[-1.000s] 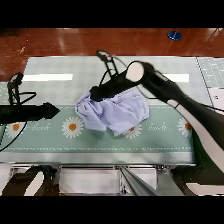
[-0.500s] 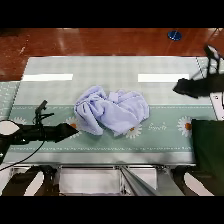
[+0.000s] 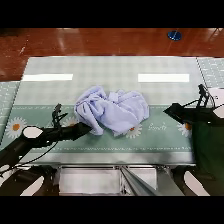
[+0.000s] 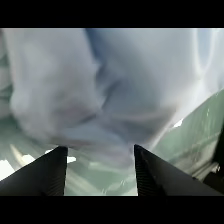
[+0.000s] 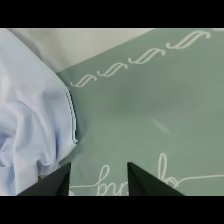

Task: Fold the shirts.

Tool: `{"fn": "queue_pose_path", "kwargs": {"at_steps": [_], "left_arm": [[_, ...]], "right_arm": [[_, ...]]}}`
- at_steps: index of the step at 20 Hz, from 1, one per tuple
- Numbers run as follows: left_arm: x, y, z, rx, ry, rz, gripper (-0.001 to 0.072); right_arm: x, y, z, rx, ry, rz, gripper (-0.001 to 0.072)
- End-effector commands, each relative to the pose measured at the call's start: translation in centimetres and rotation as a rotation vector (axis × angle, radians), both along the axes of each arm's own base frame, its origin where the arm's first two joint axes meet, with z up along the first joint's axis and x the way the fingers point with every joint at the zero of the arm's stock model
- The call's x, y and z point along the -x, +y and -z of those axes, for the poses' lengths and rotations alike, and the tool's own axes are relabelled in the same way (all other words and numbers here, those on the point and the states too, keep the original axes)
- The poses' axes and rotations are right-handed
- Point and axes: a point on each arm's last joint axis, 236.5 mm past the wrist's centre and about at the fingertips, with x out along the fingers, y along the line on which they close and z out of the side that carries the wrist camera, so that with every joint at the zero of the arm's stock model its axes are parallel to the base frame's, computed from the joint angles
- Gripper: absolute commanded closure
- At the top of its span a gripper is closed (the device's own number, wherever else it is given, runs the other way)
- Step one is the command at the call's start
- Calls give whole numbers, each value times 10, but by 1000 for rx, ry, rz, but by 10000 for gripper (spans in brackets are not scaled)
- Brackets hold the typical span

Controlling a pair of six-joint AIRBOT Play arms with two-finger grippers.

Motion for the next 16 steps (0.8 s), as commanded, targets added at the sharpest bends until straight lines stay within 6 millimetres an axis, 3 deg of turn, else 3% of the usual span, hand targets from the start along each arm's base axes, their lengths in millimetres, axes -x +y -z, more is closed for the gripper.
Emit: {"fn": "queue_pose_path", "kwargs": {"at_steps": [1,4,5,6,7,11,16], "left_arm": [[-23,-15,11,-32,-38,-19,199],[-40,-23,16,-43,-21,-5,201],[-45,-28,13,-38,-35,25,286],[-48,-35,8,-26,-48,59,528],[-51,-41,1,-14,-72,95,679],[-63,-51,-19,6,-129,133,694],[-64,-51,-21,8,-133,134,694]], "right_arm": [[4,16,15,-30,39,-24,303],[6,29,26,-46,72,-51,303],[6,35,30,-50,81,-67,303],[8,41,33,-56,93,-80,303],[9,47,37,-68,106,-90,303],[-2,83,39,-162,82,-106,303],[-17,111,58,-202,118,-114,306]]}}
